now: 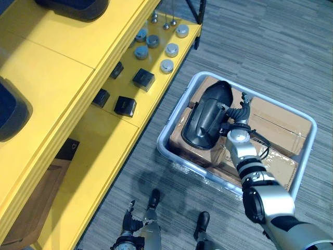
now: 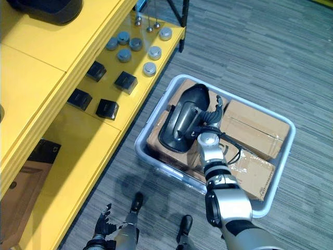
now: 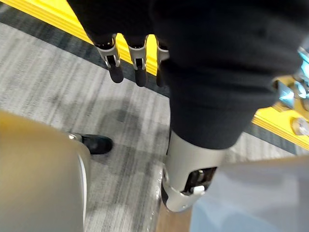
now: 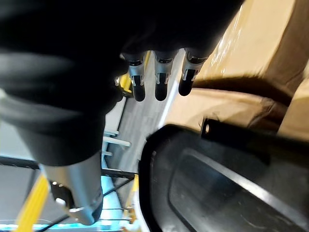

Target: Walk over and take plastic housings, then place them on the shelf

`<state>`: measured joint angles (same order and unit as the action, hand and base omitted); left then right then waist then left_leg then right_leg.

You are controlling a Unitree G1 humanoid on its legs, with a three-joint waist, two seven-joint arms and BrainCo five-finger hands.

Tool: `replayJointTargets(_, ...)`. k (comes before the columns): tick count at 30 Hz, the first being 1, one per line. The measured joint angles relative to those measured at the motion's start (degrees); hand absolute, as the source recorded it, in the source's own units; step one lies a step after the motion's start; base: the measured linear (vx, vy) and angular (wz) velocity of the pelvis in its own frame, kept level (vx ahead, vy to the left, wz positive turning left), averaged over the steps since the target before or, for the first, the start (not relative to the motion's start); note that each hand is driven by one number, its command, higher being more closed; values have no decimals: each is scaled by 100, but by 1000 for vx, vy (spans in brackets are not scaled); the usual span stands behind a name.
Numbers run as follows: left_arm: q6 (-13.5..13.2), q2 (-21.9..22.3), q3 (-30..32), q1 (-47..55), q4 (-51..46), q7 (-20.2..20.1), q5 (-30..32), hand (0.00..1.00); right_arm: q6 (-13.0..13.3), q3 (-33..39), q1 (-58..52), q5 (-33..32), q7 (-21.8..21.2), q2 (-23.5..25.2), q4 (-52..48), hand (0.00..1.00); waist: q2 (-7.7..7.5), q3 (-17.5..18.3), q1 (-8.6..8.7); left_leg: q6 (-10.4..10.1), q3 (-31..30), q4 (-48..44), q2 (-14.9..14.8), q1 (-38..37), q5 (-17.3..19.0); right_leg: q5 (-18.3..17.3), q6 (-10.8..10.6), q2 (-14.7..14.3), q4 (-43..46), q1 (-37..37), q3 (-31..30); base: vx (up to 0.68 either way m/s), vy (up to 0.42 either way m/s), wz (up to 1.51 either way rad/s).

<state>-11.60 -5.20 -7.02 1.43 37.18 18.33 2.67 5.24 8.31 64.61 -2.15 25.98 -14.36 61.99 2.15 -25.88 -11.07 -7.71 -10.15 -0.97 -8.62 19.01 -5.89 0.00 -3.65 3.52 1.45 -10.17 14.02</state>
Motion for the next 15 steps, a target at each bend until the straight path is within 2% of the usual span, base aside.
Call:
replayJointTargets(3,3,-7,-5,-121,38,2,-31,0,-102,-27,171,-77,-1,-87,346,0,18,-65,-94,-3,-71,-2,5,91,-2,0,-1,-4,-1,-53,73,19,10,12)
replayJointTargets(9,59,-33,-12,-413,379,20,-268,0,-295,-60,528,-179,-6,-255,714,0,15,-129,-106,-10,-116,-8,18,212,-10,0,-2,-9,2,-148,99,5,3,3)
replayJointTargets(15,137,-32,-21,-593,594,149,-553,0,-318,-176,537,-152,1,-184,731,0,-23,-168,-104,-11,-111,-25,-30,246,-9,4,-9,-55,3,-185,76,5,-1,-1)
